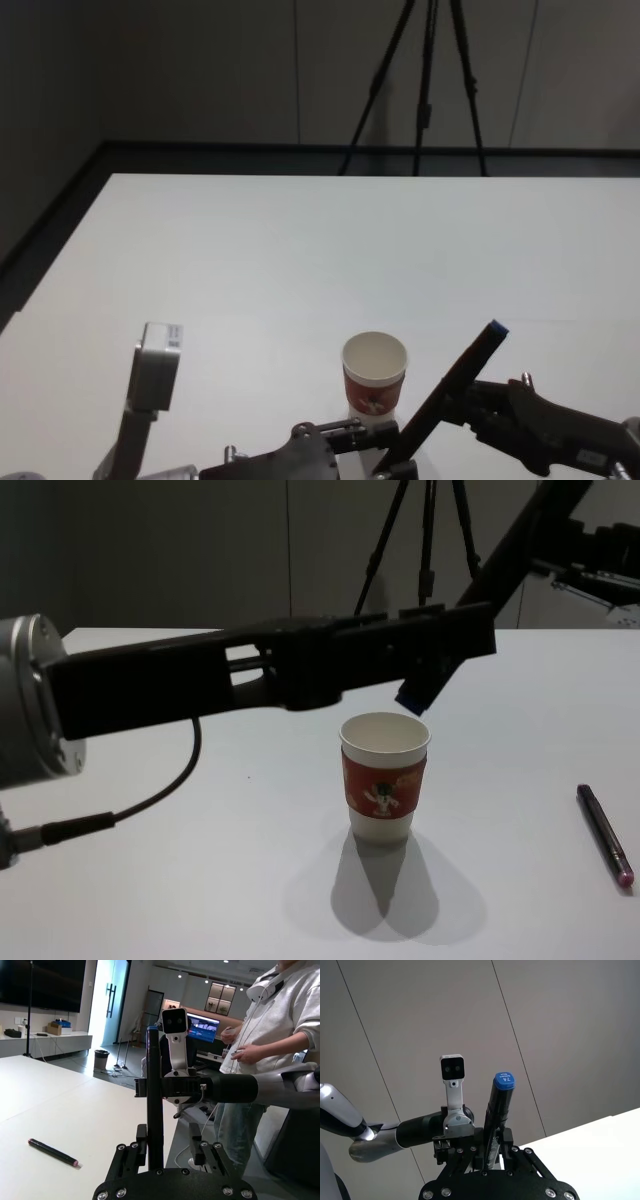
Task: Place the pen into the pen holder.
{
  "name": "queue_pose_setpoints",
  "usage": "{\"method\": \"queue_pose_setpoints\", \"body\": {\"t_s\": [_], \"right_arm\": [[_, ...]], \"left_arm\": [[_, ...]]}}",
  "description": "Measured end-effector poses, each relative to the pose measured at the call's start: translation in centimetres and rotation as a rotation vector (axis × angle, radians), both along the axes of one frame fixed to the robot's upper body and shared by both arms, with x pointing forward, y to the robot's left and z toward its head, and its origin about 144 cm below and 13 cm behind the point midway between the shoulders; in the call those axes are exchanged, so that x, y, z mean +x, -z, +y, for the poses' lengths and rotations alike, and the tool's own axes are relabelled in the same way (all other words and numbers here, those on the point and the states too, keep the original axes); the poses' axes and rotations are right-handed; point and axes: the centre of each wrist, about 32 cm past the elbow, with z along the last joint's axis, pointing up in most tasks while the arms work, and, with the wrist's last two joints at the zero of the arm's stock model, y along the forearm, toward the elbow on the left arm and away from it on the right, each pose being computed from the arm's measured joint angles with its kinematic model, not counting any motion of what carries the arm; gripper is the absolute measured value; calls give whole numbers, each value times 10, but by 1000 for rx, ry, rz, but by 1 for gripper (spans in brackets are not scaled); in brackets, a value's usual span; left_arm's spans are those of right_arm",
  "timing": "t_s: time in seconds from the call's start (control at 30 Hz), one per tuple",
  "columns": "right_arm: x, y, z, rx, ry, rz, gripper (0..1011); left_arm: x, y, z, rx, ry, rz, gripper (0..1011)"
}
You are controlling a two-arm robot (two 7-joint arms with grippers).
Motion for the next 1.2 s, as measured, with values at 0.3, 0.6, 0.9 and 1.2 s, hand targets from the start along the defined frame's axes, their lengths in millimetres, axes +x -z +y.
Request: {"method": "queue_pose_setpoints", "body": {"t_s": [0.3, 0.6, 0.9, 1.2], "right_arm": [[0, 0, 0, 0, 0, 0, 209], [0, 0, 0, 0, -1, 0, 209], [0, 0, 0, 0, -2, 0, 210], [1, -1, 1, -1, -10, 2, 209]], "left_arm": [[0, 0, 0, 0, -1, 0, 740], [0, 0, 0, 0, -1, 0, 984], [0, 0, 0, 1, -3, 0, 1001], [0, 0, 0, 1, -3, 0, 1001]]}}
